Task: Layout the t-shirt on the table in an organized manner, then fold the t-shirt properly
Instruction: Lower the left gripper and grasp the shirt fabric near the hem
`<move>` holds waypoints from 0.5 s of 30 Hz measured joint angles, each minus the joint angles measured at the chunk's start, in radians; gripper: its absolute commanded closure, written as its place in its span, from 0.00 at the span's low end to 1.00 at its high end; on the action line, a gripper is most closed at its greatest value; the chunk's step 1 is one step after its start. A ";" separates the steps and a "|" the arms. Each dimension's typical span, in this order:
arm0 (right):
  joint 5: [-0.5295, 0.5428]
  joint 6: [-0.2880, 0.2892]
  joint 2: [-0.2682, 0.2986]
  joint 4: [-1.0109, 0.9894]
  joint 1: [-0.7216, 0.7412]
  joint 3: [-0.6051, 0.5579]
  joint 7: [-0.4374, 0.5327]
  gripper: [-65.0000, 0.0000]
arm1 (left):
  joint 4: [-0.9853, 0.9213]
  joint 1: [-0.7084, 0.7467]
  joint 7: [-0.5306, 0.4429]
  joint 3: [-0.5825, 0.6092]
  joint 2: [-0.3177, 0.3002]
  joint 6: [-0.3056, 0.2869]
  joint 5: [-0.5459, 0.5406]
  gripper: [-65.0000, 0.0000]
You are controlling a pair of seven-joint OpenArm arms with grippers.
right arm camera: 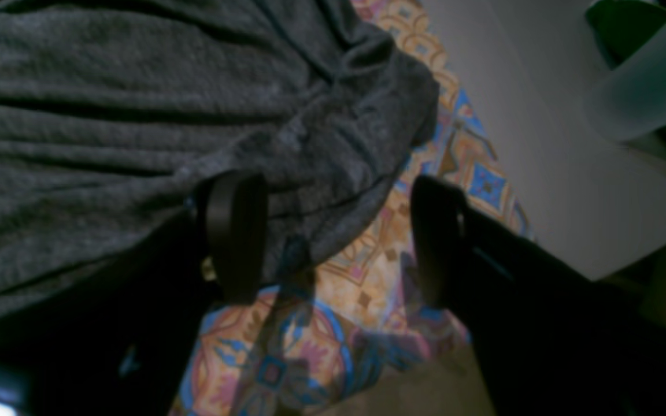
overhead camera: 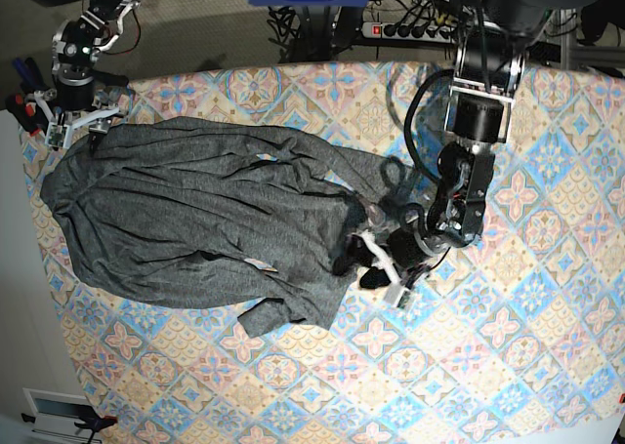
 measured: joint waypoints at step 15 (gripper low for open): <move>0.004 0.003 0.006 -0.023 0.000 0.000 0.002 0.42 | 0.520 0.332 0.240 -0.154 -0.058 -0.006 -0.004 0.47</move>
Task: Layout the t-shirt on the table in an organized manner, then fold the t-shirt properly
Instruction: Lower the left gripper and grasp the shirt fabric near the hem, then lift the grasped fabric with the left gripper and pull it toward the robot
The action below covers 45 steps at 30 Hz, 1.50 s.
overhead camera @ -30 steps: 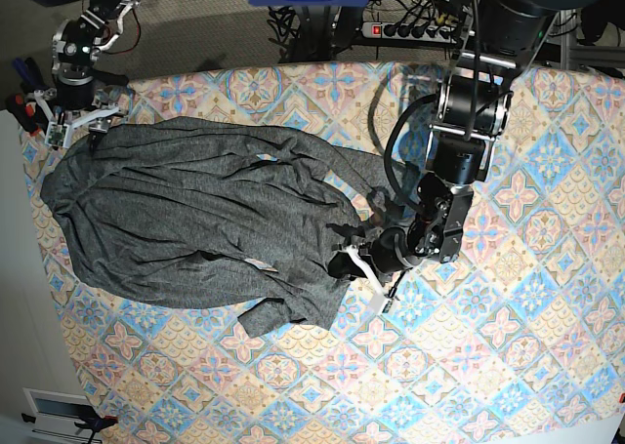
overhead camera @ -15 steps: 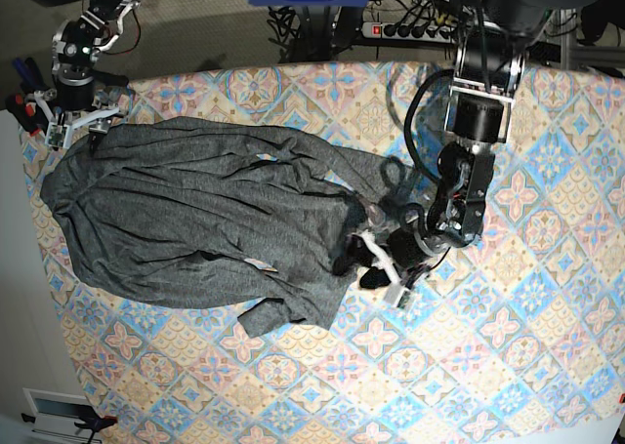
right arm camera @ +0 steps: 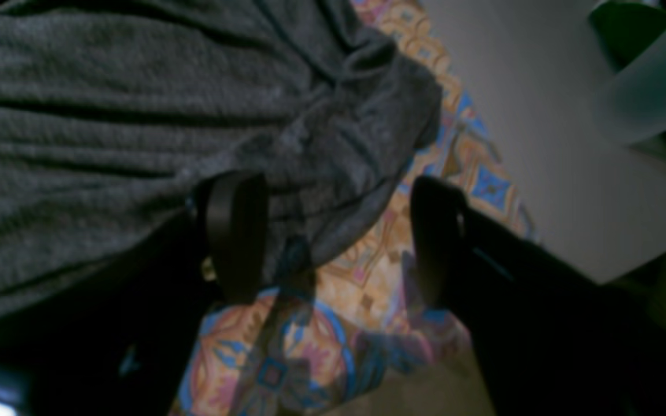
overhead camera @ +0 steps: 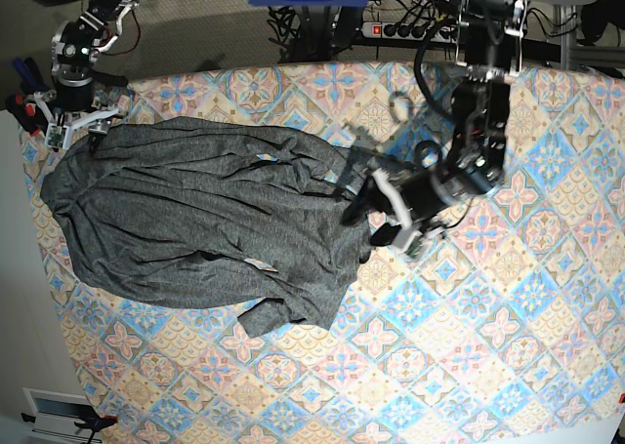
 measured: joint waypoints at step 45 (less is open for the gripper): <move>-0.004 -0.003 0.000 -0.043 0.008 -0.002 0.000 0.42 | -0.310 0.001 0.038 0.077 0.017 0.000 0.002 0.73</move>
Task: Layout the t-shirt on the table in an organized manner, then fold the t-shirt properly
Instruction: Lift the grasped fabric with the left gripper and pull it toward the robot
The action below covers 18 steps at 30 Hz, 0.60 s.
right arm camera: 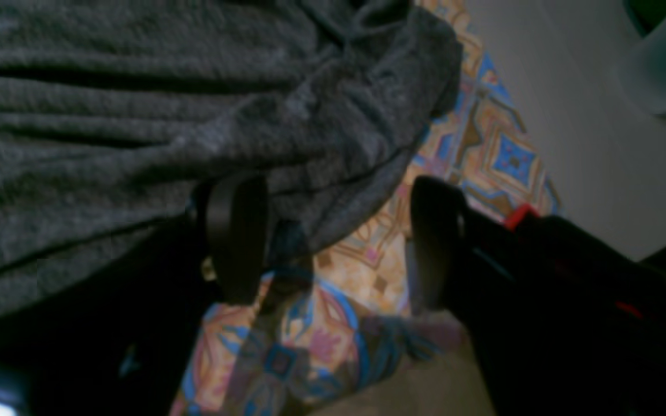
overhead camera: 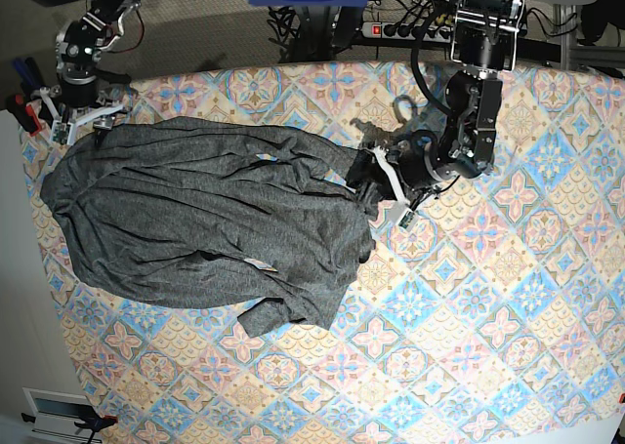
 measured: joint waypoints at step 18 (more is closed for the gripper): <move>0.009 -0.003 0.077 -0.122 0.111 0.009 0.013 0.42 | 0.115 0.140 0.053 -0.006 -0.114 -0.019 -0.058 0.95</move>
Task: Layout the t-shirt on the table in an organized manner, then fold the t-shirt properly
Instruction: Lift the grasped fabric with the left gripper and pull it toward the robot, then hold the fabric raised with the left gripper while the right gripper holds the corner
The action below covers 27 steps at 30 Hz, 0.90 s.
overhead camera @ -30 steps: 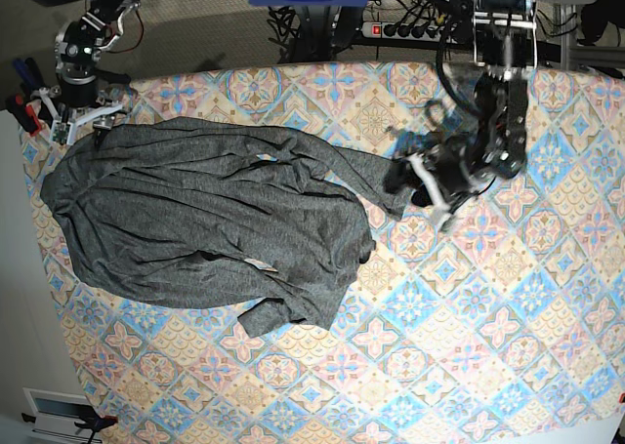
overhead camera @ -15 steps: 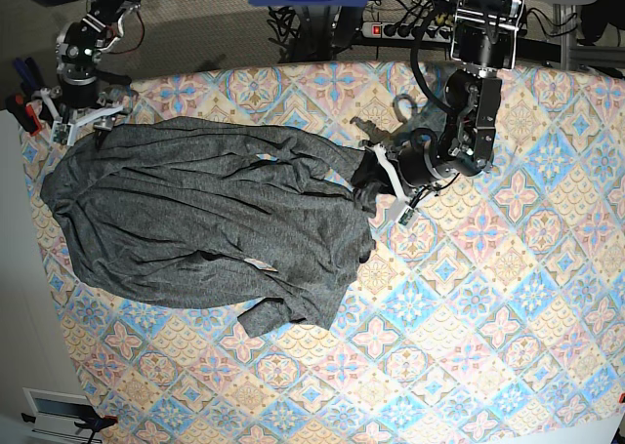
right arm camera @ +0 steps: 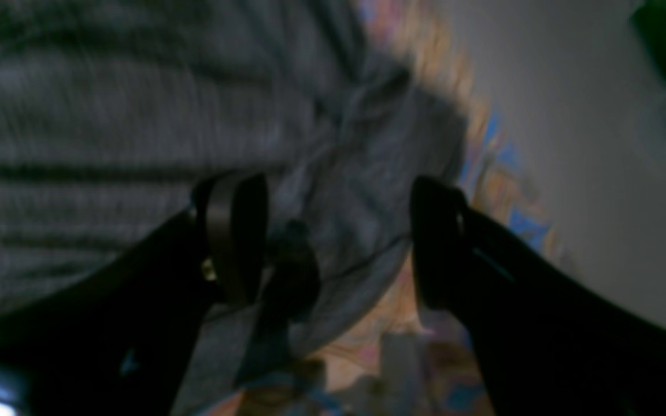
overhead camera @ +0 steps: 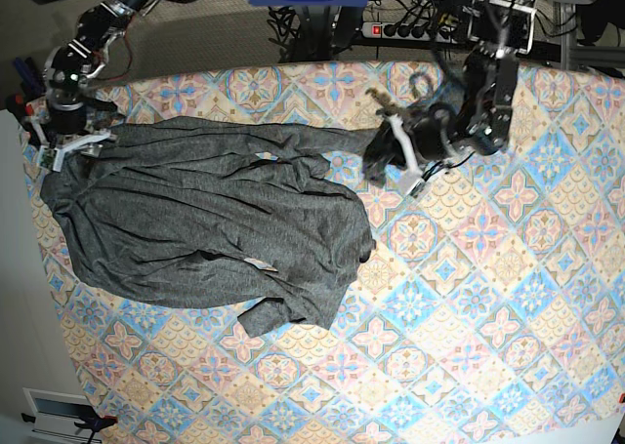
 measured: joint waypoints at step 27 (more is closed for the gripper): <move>-0.015 0.002 0.046 -0.132 0.101 0.002 -0.021 0.42 | 0.040 0.073 0.008 -0.074 -0.019 -0.009 -0.005 0.95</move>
